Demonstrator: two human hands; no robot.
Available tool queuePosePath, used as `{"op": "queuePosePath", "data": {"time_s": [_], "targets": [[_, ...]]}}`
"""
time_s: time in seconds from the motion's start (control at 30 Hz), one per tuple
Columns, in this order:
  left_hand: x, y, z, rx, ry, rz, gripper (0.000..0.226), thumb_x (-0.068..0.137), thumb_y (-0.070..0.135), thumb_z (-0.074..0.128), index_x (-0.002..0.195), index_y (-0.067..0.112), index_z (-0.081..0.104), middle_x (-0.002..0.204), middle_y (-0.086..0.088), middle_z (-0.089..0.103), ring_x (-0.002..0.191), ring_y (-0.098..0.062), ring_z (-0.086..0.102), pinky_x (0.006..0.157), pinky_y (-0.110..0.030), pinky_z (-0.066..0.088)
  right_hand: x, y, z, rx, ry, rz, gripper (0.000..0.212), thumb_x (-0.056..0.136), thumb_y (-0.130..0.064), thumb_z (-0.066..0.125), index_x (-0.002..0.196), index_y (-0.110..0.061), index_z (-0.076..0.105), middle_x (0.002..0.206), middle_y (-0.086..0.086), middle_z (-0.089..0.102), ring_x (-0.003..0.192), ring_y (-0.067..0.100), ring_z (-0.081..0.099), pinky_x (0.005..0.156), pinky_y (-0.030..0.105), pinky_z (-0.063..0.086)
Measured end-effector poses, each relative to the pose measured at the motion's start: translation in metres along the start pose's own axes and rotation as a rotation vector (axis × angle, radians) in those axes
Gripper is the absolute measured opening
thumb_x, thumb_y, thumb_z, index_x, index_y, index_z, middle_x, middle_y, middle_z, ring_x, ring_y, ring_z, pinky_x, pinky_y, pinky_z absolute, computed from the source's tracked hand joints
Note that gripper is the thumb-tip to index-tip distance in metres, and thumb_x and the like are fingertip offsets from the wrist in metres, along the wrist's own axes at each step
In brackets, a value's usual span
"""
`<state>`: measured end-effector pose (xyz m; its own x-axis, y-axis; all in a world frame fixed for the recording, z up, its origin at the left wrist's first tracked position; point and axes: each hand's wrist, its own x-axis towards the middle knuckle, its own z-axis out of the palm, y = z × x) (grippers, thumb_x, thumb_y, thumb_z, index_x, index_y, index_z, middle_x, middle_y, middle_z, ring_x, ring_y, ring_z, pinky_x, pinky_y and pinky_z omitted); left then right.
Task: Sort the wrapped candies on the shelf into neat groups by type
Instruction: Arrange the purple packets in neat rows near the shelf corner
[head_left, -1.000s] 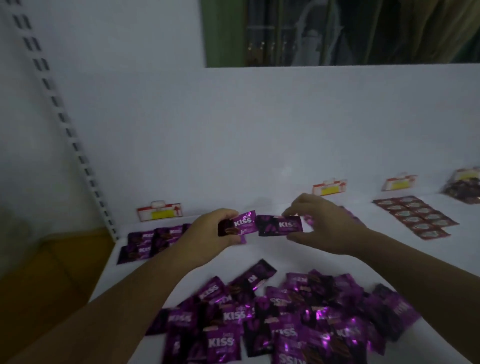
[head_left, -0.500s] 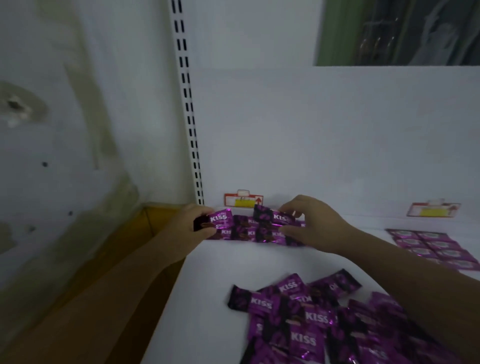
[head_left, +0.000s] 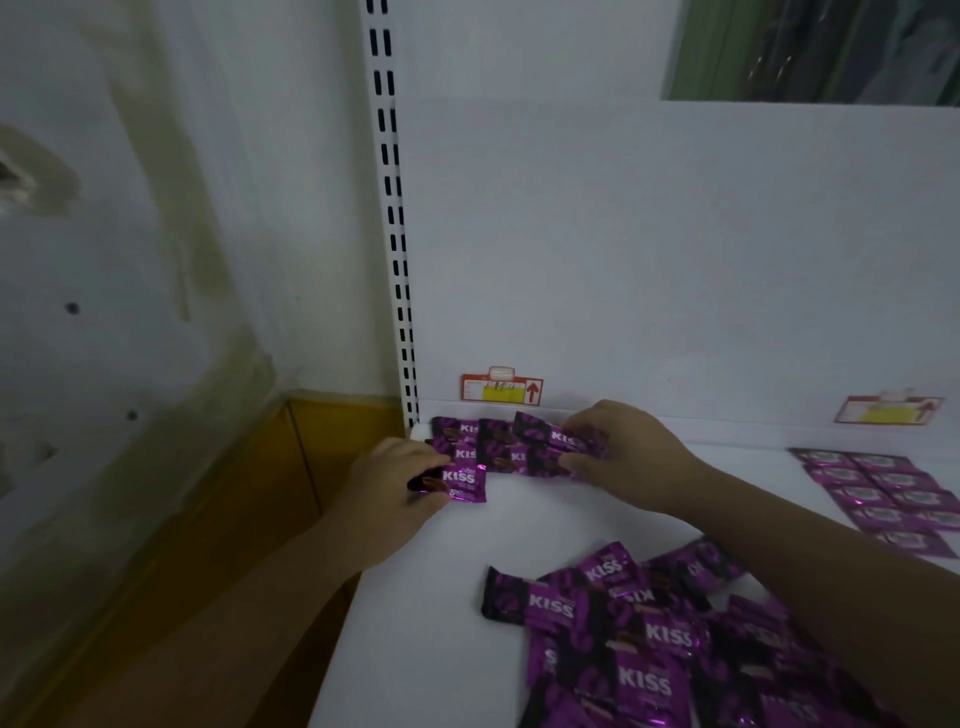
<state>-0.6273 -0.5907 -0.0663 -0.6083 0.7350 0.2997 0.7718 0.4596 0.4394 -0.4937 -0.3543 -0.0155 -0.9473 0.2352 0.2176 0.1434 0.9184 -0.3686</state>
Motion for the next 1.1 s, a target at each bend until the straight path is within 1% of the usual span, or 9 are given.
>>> {"op": "queuePosePath", "data": {"time_s": [0.07,0.17,0.3,0.4,0.53,0.67,0.9,1.0,1.1], "targets": [[-0.001,0.0,0.004,0.014,0.001,0.029,0.038,0.088,0.034,0.058,0.125,0.024,0.056,0.119,0.01,0.056,0.112,-0.008,0.043,0.098,-0.033,0.036,-0.001,-0.002,0.004,-0.017,-0.008,-0.01,0.03,0.082,-0.04,0.065,0.108,-0.026,0.064,0.095,-0.007,0.056,0.09,0.012,0.05,0.082,0.029,0.042],[-0.004,-0.002,0.01,0.055,0.009,0.071,0.037,0.09,0.036,0.054,0.126,0.027,0.053,0.121,0.012,0.053,0.115,-0.006,0.04,0.1,-0.031,0.033,0.0,-0.007,0.01,-0.051,-0.025,-0.06,0.031,0.082,-0.041,0.065,0.109,-0.026,0.065,0.097,-0.006,0.056,0.09,0.011,0.047,0.082,0.026,0.038],[-0.005,-0.005,0.013,0.069,0.028,0.107,0.037,0.091,0.035,0.051,0.127,0.028,0.051,0.123,0.012,0.05,0.116,-0.004,0.037,0.101,-0.031,0.032,0.001,-0.013,0.017,-0.075,-0.04,-0.1,0.033,0.082,-0.041,0.065,0.11,-0.024,0.065,0.104,-0.002,0.058,0.097,0.015,0.049,0.085,0.028,0.04],[-0.005,-0.006,0.014,0.033,0.026,0.1,0.037,0.09,0.031,0.053,0.126,0.026,0.051,0.124,0.009,0.05,0.117,-0.006,0.039,0.102,-0.033,0.034,0.001,-0.019,0.023,-0.087,-0.047,-0.118,0.031,0.082,-0.04,0.064,0.109,-0.023,0.065,0.104,-0.001,0.056,0.098,0.014,0.048,0.082,0.026,0.038],[-0.005,-0.006,0.014,-0.032,0.018,0.069,0.034,0.089,0.027,0.055,0.123,0.024,0.053,0.121,0.009,0.052,0.113,-0.007,0.043,0.1,-0.036,0.04,0.001,-0.023,0.032,-0.118,-0.104,-0.129,0.038,0.083,-0.042,0.062,0.117,-0.025,0.062,0.108,-0.002,0.052,0.1,0.013,0.044,0.083,0.024,0.032],[-0.005,-0.007,0.017,-0.05,0.015,0.059,0.033,0.088,0.027,0.056,0.121,0.026,0.052,0.118,0.01,0.052,0.11,-0.005,0.043,0.098,-0.033,0.041,0.001,-0.024,0.037,-0.134,-0.142,-0.131,0.038,0.084,-0.044,0.061,0.118,-0.025,0.061,0.109,-0.001,0.053,0.103,0.014,0.045,0.084,0.023,0.031],[-0.005,-0.005,0.014,-0.05,0.011,0.07,0.033,0.088,0.028,0.056,0.12,0.024,0.053,0.116,0.01,0.052,0.109,-0.007,0.044,0.096,-0.036,0.042,0.004,-0.023,0.04,-0.13,-0.162,-0.108,0.041,0.082,-0.044,0.061,0.121,-0.028,0.06,0.11,-0.002,0.053,0.1,0.011,0.043,0.085,0.024,0.031],[-0.006,-0.004,0.012,-0.02,0.025,0.081,0.036,0.088,0.031,0.056,0.123,0.023,0.052,0.121,0.009,0.051,0.115,-0.008,0.043,0.101,-0.037,0.038,0.001,-0.022,0.035,-0.109,-0.147,-0.095,0.042,0.083,-0.044,0.062,0.121,-0.027,0.06,0.11,-0.003,0.054,0.097,0.009,0.043,0.082,0.023,0.031],[-0.007,0.0,0.009,0.066,0.076,0.12,0.037,0.089,0.03,0.057,0.125,0.021,0.053,0.126,0.006,0.051,0.121,-0.01,0.04,0.104,-0.03,0.028,-0.008,-0.018,0.023,-0.104,-0.121,-0.094,0.037,0.084,-0.042,0.06,0.117,-0.025,0.062,0.109,-0.004,0.056,0.099,0.012,0.046,0.084,0.025,0.036]]}}
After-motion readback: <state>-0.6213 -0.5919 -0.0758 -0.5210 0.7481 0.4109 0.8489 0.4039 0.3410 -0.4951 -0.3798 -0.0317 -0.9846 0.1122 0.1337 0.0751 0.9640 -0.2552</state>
